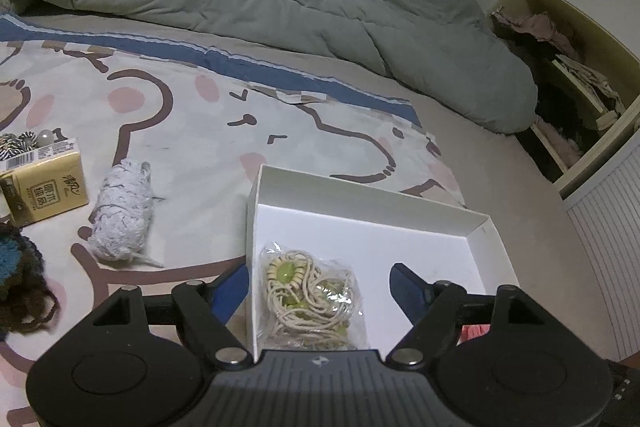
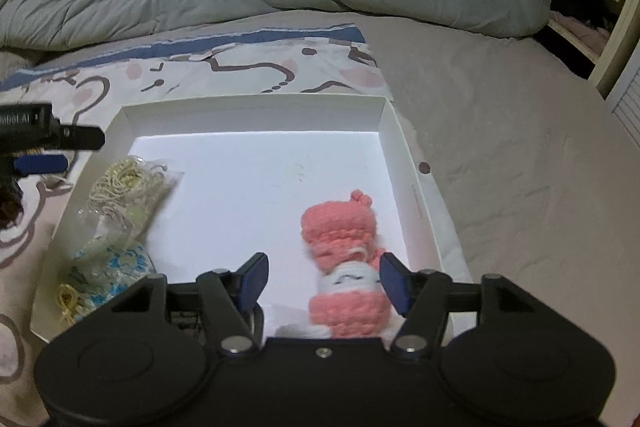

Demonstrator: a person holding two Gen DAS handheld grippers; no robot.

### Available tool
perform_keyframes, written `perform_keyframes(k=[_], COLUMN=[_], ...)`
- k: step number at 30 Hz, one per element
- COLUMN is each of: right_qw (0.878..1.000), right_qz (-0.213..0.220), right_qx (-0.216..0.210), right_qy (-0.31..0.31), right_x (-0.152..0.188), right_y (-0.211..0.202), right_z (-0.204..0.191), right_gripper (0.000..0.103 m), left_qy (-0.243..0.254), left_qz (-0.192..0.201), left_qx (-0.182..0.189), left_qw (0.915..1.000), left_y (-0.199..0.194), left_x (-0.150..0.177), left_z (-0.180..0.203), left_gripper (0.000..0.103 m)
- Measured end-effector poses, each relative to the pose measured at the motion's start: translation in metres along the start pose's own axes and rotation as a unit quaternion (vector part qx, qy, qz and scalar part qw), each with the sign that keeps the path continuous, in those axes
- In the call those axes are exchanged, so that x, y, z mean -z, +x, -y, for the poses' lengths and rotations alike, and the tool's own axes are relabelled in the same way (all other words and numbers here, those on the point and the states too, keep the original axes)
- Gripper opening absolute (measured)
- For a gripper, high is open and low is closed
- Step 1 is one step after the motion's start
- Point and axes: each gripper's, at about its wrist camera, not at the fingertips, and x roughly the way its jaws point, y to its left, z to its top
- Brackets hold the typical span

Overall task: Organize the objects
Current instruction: 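Lower the doll and hair-tie bag into the tray and open both tools, then withdraw both tools from the tray toward the remaining items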

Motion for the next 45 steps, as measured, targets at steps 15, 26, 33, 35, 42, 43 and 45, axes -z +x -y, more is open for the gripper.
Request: perform_keyframes(k=[15,26,33,35,42,43,45], right_qw=[0.998,0.995,0.994,0.993,0.992,0.992,0.992], right_qz=[0.032,0.057,0.072,0.077,0.091,0.092,0.093], right_qx=[-0.02,-0.026,-0.034,-0.036,-0.035,-0.035,-0.034], right_qy=[0.056,0.077,0.077,0.076,0.079,0.078,0.077], right_x=[-0.005,-0.007,-0.007,-0.007,-0.005,-0.004,-0.004], right_y=[-0.028,-0.052,-0.07,-0.075,-0.087,-0.088,-0.09], right_z=[0.004,-0.002,-0.013,-0.016,-0.023,-0.024,-0.026], right_gripper=[0.062,0.063,0.071,0.073,0.079,0.081,0.082], left_qy=[0.047,0.082,0.113,0.121,0.134,0.131,0.129], left_qz=[0.004,0.006,0.014,0.018,0.035,0.04,0.041], left_qx=[-0.007,-0.013,-0.028,-0.035,-0.062,-0.065,-0.068], left_qw=[0.9989,0.9966,0.9931,0.9918,0.9885,0.9884,0.9885], left_y=[-0.042,-0.079,-0.098,-0.104,-0.12,-0.122,-0.124], left_x=[-0.005,0.0,0.009,0.01,0.015,0.015,0.016], left_z=[0.007,0.008,0.013,0.013,0.009,0.008,0.005], left_gripper=[0.078,0.079,0.085,0.089,0.103,0.103,0.103])
